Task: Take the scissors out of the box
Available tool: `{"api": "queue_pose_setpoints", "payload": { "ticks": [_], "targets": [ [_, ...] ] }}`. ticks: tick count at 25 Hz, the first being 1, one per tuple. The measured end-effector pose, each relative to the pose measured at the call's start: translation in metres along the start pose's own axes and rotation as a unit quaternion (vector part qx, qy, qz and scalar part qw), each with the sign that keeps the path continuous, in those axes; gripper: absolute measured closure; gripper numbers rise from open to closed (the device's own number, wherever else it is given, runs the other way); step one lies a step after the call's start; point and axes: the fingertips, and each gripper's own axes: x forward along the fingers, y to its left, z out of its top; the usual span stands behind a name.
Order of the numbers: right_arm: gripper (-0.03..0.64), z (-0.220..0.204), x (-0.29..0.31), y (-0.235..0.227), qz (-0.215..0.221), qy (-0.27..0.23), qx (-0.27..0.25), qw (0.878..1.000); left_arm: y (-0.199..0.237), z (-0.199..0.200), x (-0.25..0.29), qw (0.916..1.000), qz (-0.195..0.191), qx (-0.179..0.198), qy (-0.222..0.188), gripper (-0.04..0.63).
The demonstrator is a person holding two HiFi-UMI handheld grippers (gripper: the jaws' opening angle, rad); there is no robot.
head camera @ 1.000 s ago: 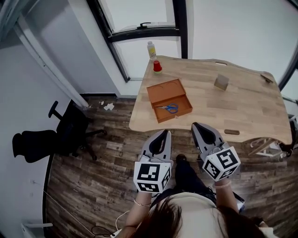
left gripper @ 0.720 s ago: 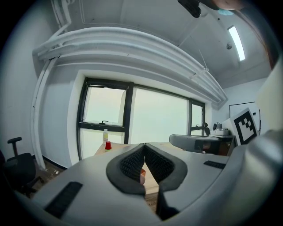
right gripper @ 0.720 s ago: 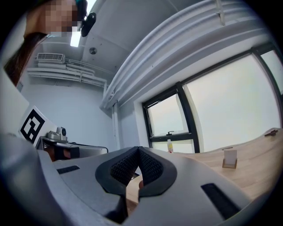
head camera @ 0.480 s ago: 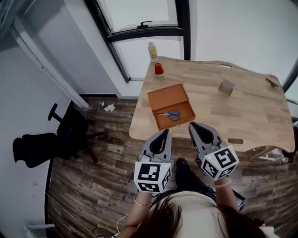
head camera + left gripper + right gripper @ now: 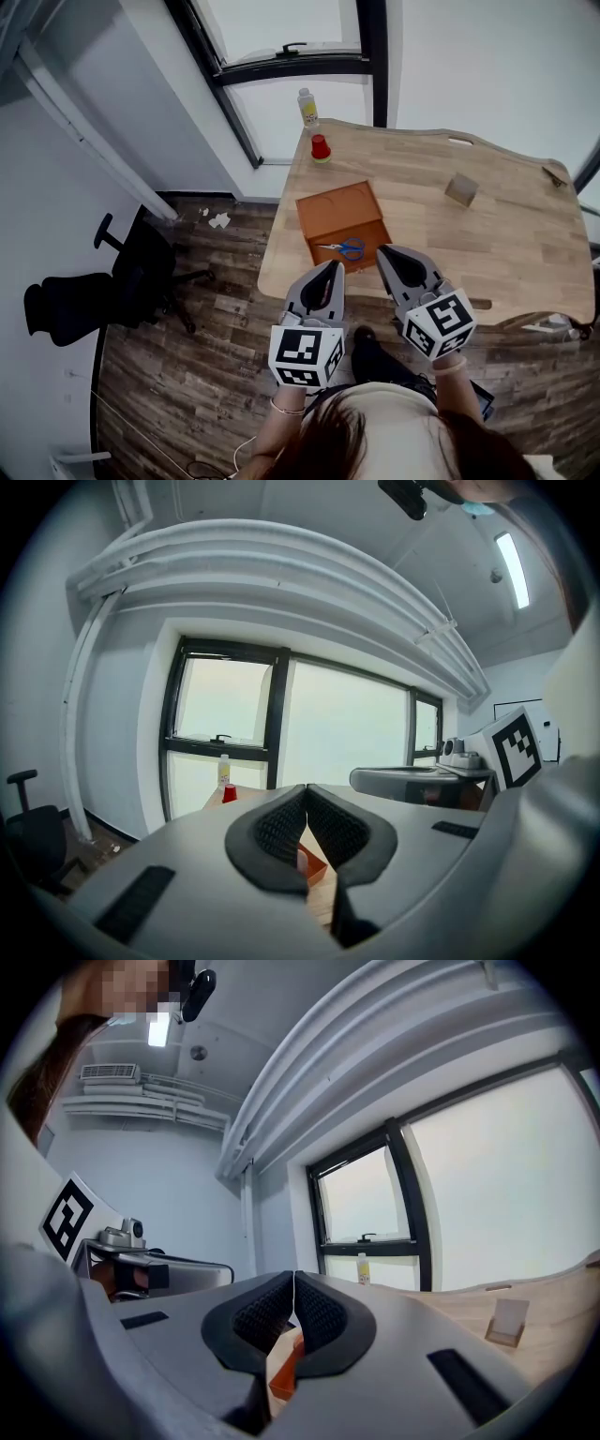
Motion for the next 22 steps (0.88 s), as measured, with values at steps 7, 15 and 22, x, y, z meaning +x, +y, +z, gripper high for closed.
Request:
{"api": "queue_pose_setpoints", "payload": {
  "ticks": [7,15,22],
  "targets": [
    [0.583,-0.013,0.031,-0.013,0.020,0.032,-0.017,0.999,0.017,-0.004,0.022,1.0000,0.008,-0.005,0.003,0.576],
    [0.565,-0.034,0.063,-0.023,0.055,0.080,-0.043,0.994,0.036,-0.008,0.044,0.9997,0.019,-0.014,0.004,0.575],
    [0.558,-0.058,0.086,-0.030,0.088,0.122,-0.070,0.986,0.050,-0.014,0.058,0.9993,0.029,-0.021,0.008,0.576]
  ]
}}
